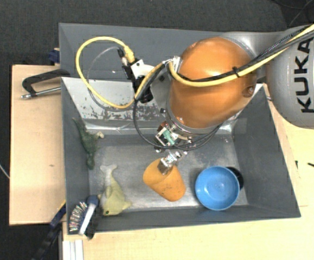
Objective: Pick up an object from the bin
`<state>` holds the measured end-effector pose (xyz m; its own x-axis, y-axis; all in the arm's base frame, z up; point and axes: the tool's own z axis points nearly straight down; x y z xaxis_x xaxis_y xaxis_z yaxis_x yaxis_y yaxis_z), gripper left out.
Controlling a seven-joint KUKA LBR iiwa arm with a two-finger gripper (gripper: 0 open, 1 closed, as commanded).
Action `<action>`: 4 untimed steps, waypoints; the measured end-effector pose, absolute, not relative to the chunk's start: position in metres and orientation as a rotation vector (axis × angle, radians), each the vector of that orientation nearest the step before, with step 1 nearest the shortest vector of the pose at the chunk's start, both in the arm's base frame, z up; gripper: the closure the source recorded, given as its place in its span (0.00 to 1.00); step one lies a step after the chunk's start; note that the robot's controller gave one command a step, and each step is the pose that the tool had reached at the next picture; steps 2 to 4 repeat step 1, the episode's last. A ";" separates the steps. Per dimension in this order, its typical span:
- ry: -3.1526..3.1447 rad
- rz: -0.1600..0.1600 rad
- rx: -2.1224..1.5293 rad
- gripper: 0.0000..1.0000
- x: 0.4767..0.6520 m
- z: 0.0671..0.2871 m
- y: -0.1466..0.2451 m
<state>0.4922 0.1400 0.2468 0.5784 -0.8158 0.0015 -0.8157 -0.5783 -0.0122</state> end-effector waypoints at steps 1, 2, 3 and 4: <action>1.152 -0.003 -2.916 1.00 0.510 0.268 0.142; 1.152 -0.003 -2.916 1.00 0.510 0.268 0.142; 1.152 -0.003 -2.916 1.00 0.510 0.268 0.142; 1.152 -0.003 -2.916 1.00 0.510 0.268 0.142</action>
Offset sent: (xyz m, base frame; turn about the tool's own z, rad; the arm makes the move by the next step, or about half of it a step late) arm 0.0171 0.0002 0.0204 -0.2055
